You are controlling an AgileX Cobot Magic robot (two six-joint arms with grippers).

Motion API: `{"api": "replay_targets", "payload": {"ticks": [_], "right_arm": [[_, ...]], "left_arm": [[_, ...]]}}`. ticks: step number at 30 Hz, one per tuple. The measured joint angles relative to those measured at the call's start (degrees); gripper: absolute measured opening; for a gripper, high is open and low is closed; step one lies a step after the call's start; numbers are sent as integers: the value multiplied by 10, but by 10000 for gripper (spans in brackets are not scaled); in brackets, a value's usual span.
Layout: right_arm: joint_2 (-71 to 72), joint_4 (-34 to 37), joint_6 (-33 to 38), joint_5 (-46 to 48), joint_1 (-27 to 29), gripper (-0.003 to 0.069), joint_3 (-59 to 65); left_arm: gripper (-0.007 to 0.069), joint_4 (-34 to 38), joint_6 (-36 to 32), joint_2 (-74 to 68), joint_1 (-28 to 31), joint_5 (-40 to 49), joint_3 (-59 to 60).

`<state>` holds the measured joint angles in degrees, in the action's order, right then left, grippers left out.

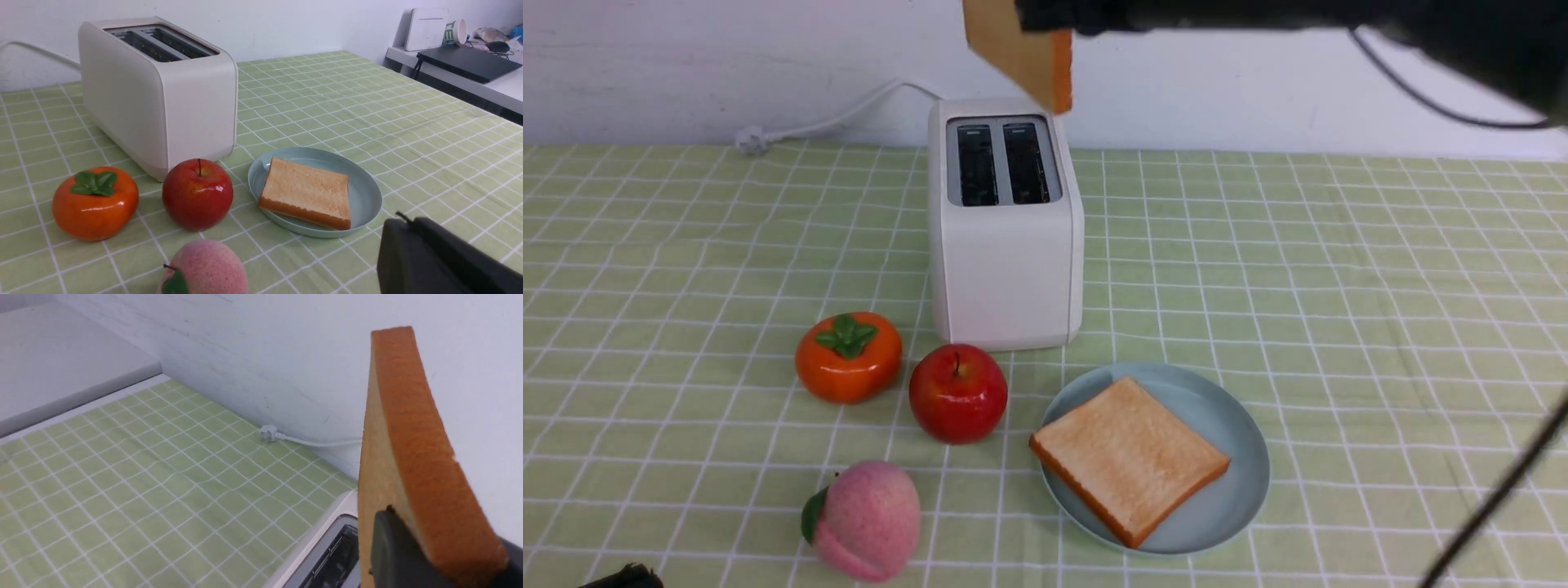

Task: Take toasted bread from bread machine on green coffee tablecloth place on plate.
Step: 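Place the held slice of bread on top of the slice on the plate with the right gripper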

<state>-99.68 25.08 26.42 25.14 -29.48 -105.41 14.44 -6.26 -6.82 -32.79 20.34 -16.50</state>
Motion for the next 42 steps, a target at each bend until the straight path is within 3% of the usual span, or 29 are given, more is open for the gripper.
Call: {"api": "replay_targets", "payload": {"ticks": [5, 11, 17, 21, 29, 42], "right_arm": [[83, -44, -51, 219, 22, 115, 2], [120, -35, -90, 314, 105, 115, 109], [130, 101, -37, 300, 183, 115, 292], [129, 213, 38, 271, 191, 114, 368], [66, 364, 126, 275, 191, 112, 383], [-49, 429, 177, 269, 191, 113, 352]], "left_arm": [[-13, 0, 0, 0, 0, 1, 0], [-11, 0, 0, 0, 0, 1, 0], [-10, 0, 0, 0, 0, 1, 0], [-10, 0, 0, 0, 0, 1, 0], [-10, 0, 0, 0, 0, 1, 0], [-8, 0, 0, 0, 0, 1, 0]]}}
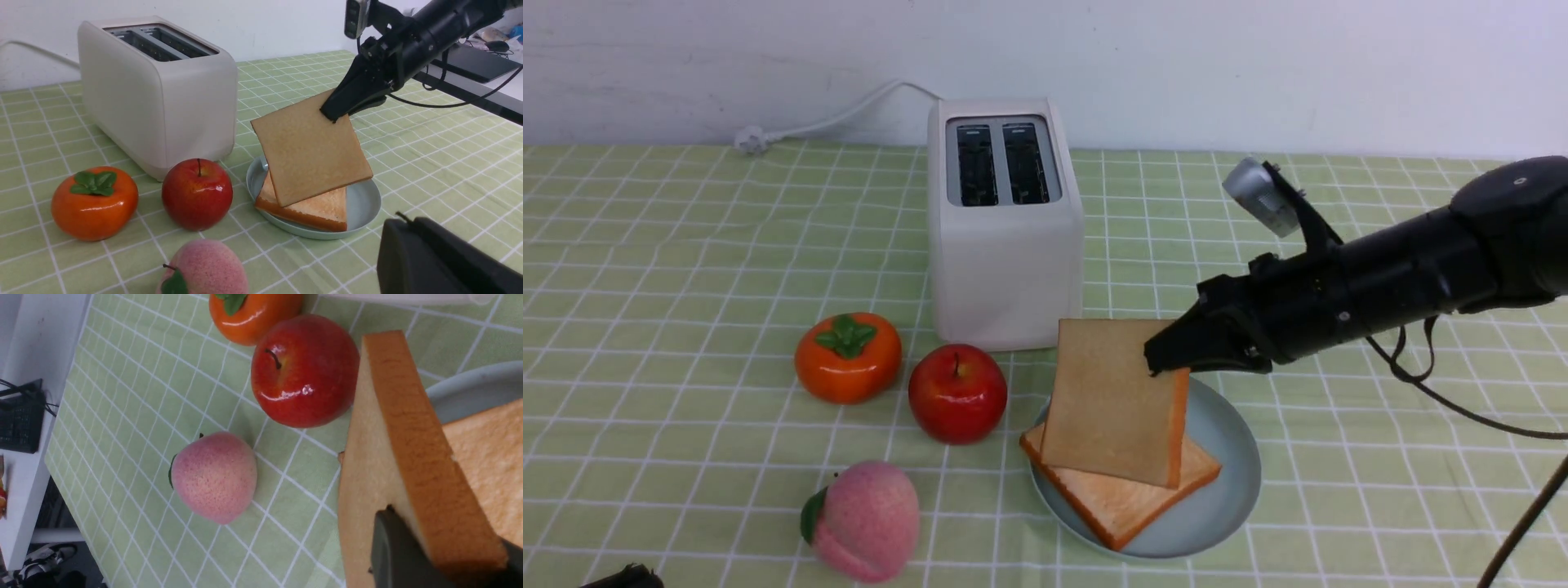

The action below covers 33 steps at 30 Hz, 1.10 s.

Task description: Take toasted bread from bread machine on green coffee tablecloth place on plate.

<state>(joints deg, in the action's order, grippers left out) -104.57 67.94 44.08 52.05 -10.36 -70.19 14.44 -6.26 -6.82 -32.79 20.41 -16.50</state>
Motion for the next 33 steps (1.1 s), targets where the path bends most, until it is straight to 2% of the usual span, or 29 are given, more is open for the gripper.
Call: {"api": "replay_targets", "payload": {"ticks": [6, 10, 12, 13, 14, 15, 16, 17, 19, 21, 23, 25, 26, 29, 33], "right_arm": [[-37, -4, -22, -48, 0, 113, -3], [-40, -31, -54, -49, 0, 155, -3], [-40, -65, -81, -48, 2, 244, -3], [-39, -71, -85, -48, 2, 260, -3], [-36, -96, -97, -44, 6, 332, -3], [-34, -100, -99, -44, 8, 332, -3], [-28, -123, -108, -41, 14, 397, -3], [-19, -137, -116, -38, 22, 429, -3], [7, -165, -137, -27, 41, 468, -3], [26, -184, -147, -18, 50, 475, -3], [72, -233, -175, 5, 65, 455, -3], [126, -290, -208, 31, 69, 391, -3], [131, -294, -210, 37, 69, 384, -3], [211, -357, -239, 81, 69, 245, -3], [318, -404, -267, 120, 69, 93, 1]], "left_arm": [[-3, 0, 0, 0, 0, 0, 0], [-2, 0, 0, 0, 0, 0, 0], [1, 0, 0, 0, 0, 0, 0], [1, 0, 0, 0, 0, 0, 0], [2, 0, 0, 0, 0, 0, 0], [2, 0, 0, 0, 0, 0, 0], [1, 0, 0, 0, 0, 0, 0], [1, 0, 0, 0, 0, 0, 0], [3, 0, 0, 0, 0, 0, 0], [4, 0, 0, 0, 0, 0, 0], [6, 0, 0, 0, 0, 0, 0], [8, 0, 0, 0, 0, 0, 1], [8, 0, 0, 0, 0, 0, 0], [11, 0, 0, 0, 0, -3, 11], [-13, 14, 0, 0, 0, -19, 19]]}}
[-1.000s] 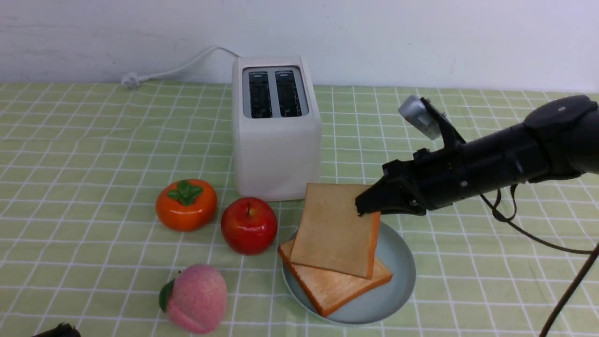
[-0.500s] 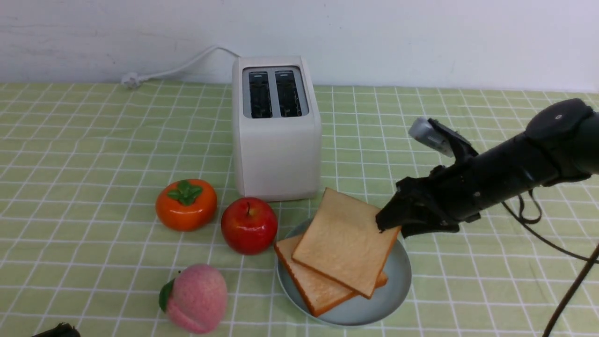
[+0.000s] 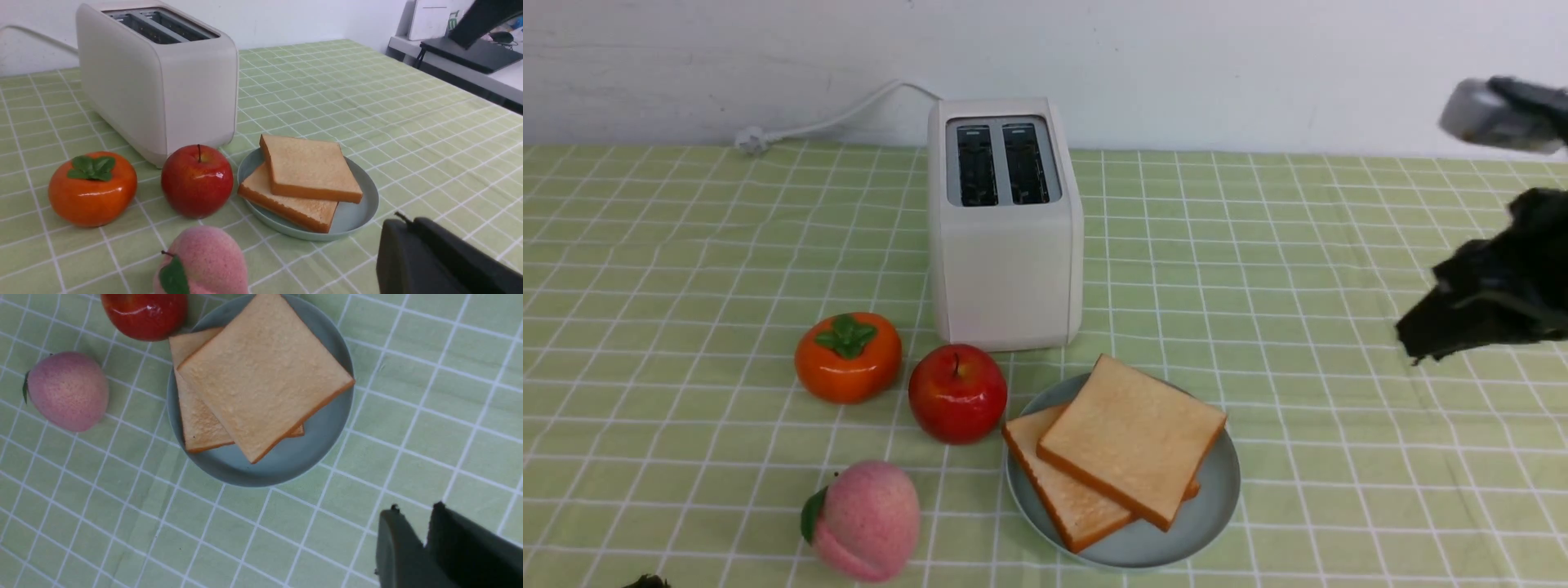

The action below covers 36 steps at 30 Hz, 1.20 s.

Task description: Take toasted bread from bread machine on green coffee tablecloth place on plate.

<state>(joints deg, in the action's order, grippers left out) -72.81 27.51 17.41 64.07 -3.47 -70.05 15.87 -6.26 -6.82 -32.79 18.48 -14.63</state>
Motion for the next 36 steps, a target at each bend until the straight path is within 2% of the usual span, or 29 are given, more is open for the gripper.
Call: {"api": "replay_targets", "payload": {"ticks": [4, 9, 12, 19, 24, 29, 36], "right_arm": [[118, -23, -11, 6, 0, 10, 36], [232, -30, -15, 10, 0, -1, 102], [350, -29, -39, -8, 0, -1, 173], [541, -28, -85, -148, 0, -1, 310], [572, -27, -122, -279, 0, 0, 393], [572, -27, -129, -403, 0, 4, 465], [573, -26, -130, -434, 0, 10, 537]], "left_arm": [[-13, 21, 0, 0, 0, -27, 1], [-13, 25, 0, 0, 0, -33, 1], [-13, 25, 0, 0, 0, -33, 1], [-13, 25, 0, 0, 0, -33, 1], [-13, 26, 0, 0, 0, -33, 1], [-13, 26, 0, 0, 0, -32, 1], [-13, 26, 0, 0, 0, -32, 1]]}}
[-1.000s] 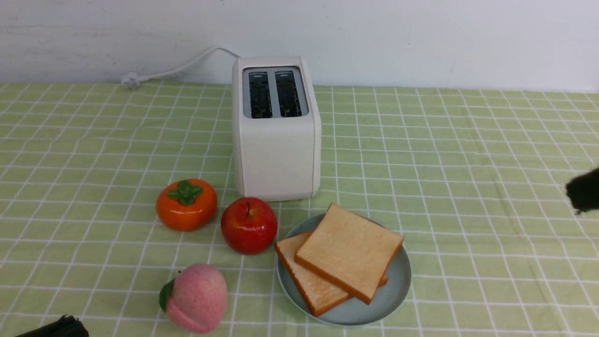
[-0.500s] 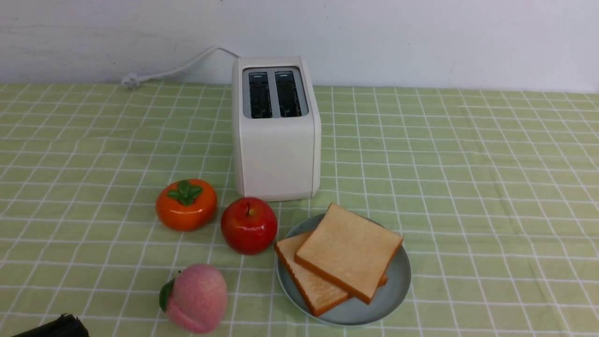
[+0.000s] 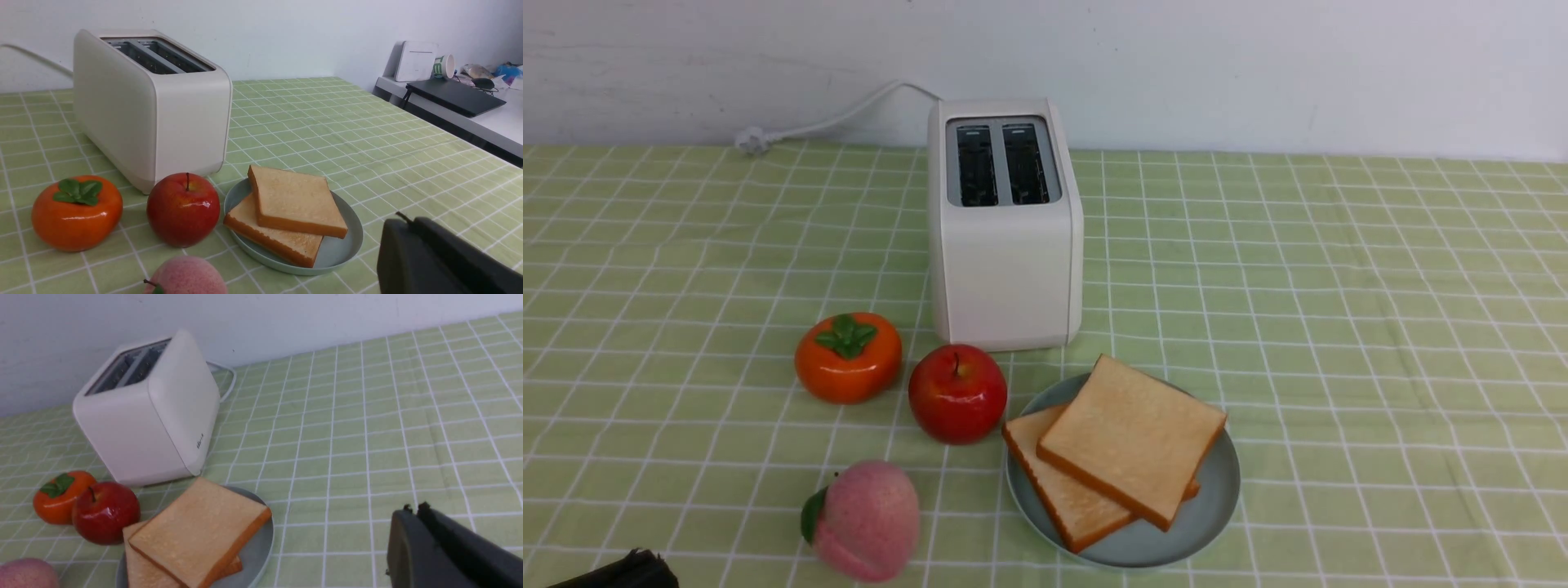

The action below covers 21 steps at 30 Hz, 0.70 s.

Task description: Take toasted bread from bread machine on green coffee tablecloth place on plate.

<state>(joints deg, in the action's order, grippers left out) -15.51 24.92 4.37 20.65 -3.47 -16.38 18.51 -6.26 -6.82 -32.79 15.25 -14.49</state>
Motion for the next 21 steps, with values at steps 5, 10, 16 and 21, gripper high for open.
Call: {"api": "replay_targets", "payload": {"ticks": [5, 10, 16, 21], "right_arm": [[0, -2, 0, 0, 0, 15, 33], [47, -64, 4, -33, 7, -1, 89], [153, -149, 9, -27, 31, -20, 176], [161, -176, -8, 11, 34, -20, 175]], "left_arm": [[-13, 0, 0, 0, 0, 0, 0], [-13, 0, 0, 0, 0, 1, 0], [-12, 0, 0, 0, 0, 1, 0], [-9, 1, 0, 1, 0, 6, 0]]}}
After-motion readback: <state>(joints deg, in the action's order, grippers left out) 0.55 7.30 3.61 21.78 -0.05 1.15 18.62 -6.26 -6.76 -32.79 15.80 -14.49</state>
